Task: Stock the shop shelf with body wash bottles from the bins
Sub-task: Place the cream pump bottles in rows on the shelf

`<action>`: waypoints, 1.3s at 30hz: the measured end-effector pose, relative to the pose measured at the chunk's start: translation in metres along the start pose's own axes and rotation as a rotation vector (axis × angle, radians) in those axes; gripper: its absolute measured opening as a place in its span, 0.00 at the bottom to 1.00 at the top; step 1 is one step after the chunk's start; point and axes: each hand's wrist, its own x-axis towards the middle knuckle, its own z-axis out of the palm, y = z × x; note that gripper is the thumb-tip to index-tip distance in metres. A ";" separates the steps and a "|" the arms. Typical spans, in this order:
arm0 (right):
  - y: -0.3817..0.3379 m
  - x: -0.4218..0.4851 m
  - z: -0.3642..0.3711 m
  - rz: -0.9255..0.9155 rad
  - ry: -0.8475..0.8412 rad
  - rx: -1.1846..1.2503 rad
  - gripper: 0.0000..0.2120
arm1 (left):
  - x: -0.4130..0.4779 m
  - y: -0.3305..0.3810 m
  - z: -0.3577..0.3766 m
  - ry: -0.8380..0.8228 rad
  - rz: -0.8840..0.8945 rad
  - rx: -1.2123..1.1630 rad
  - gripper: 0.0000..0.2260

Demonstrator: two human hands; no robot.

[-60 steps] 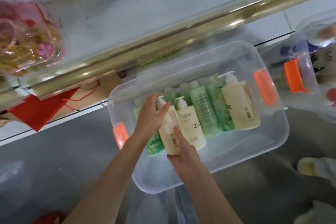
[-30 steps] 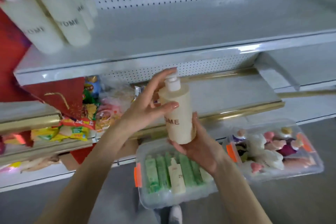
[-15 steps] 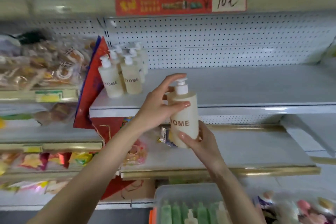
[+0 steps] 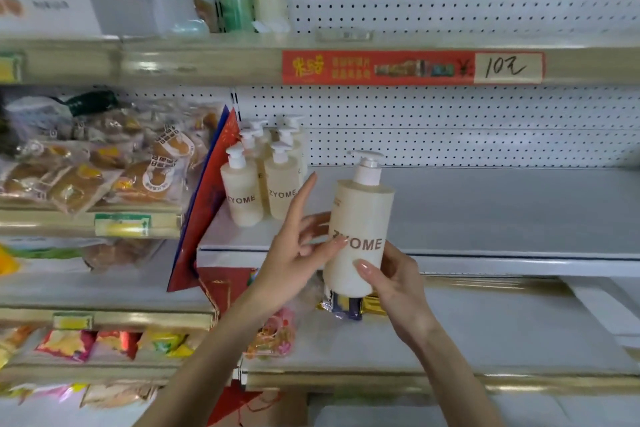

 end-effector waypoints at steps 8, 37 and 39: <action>0.019 0.038 0.010 0.074 -0.110 -0.166 0.23 | 0.026 -0.063 -0.033 -0.049 -0.251 -0.238 0.15; 0.092 0.205 0.012 0.166 0.004 -0.453 0.28 | 0.079 -0.160 -0.122 0.719 -0.086 0.380 0.40; 0.097 0.221 0.012 0.188 0.015 -0.443 0.28 | 0.088 -0.165 -0.130 0.671 -0.161 0.331 0.44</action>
